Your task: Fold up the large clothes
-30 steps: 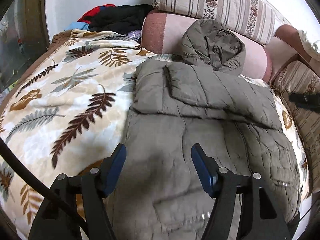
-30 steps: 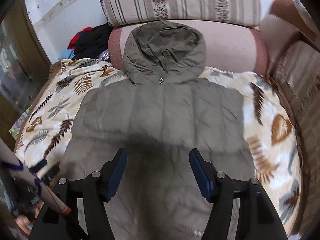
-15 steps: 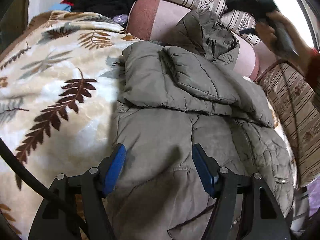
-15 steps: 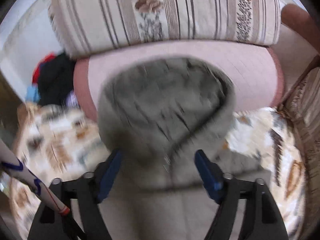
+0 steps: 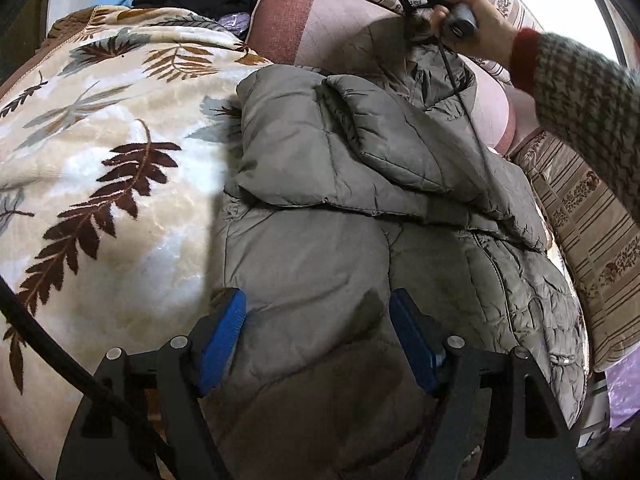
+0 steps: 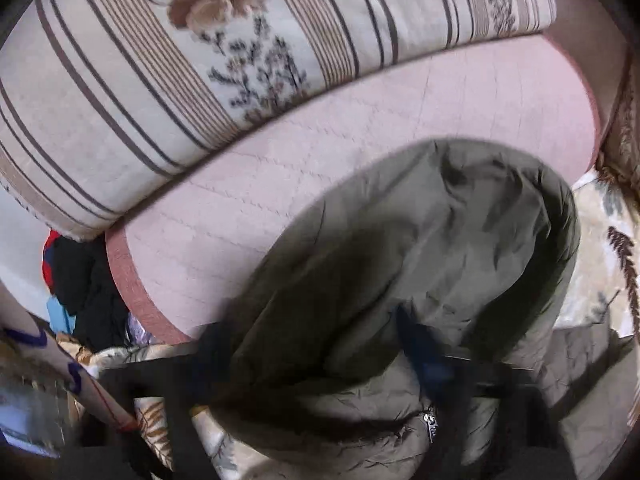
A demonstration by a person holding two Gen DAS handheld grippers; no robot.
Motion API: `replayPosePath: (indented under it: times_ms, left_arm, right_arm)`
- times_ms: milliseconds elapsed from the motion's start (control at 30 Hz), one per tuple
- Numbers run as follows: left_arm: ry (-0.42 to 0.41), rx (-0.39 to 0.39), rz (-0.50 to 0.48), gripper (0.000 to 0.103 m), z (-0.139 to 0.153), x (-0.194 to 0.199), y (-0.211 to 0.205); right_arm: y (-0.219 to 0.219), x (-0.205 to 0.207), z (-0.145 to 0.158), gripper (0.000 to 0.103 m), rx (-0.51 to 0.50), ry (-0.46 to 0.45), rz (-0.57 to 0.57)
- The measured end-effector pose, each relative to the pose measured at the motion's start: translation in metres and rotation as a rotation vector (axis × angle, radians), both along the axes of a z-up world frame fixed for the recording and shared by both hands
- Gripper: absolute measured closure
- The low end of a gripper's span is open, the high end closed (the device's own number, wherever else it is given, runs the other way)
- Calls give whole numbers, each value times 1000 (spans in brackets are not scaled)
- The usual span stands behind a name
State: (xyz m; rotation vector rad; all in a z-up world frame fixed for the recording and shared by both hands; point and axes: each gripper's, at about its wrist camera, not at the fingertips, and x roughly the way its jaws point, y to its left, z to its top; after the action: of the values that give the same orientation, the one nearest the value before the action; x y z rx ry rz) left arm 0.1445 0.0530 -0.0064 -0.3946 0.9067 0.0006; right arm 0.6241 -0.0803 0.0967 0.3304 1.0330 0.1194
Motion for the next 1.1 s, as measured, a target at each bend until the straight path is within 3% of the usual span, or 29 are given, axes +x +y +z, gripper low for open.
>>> replayPosePath:
  times_ms: [33, 300, 533, 700, 833, 933, 1100]
  left_arm:
    - [2, -3, 1, 30, 0, 0, 0]
    - [4, -34, 20, 30, 5, -5, 5]
    - [-14, -21, 50, 30, 14, -17, 10]
    - [-8, -44, 92, 30, 14, -22, 20]
    - [-7, -46, 116, 30, 15, -24, 24]
    - [-6, -53, 128, 30, 16, -23, 29]
    - [-4, -45, 148, 30, 16, -22, 33]
  right_arm:
    - [1, -1, -5, 92, -10, 18, 31]
    - [-10, -81, 26, 96, -192, -87, 174]
    - [-33, -201, 69, 97, -220, -152, 296]
    - [-51, -284, 75, 98, -215, -180, 366]
    - [-67, -346, 60, 97, -170, -166, 401]
    - [-71, -377, 25, 97, -152, -111, 414]
    - [-68, -365, -58, 98, -175, 41, 361]
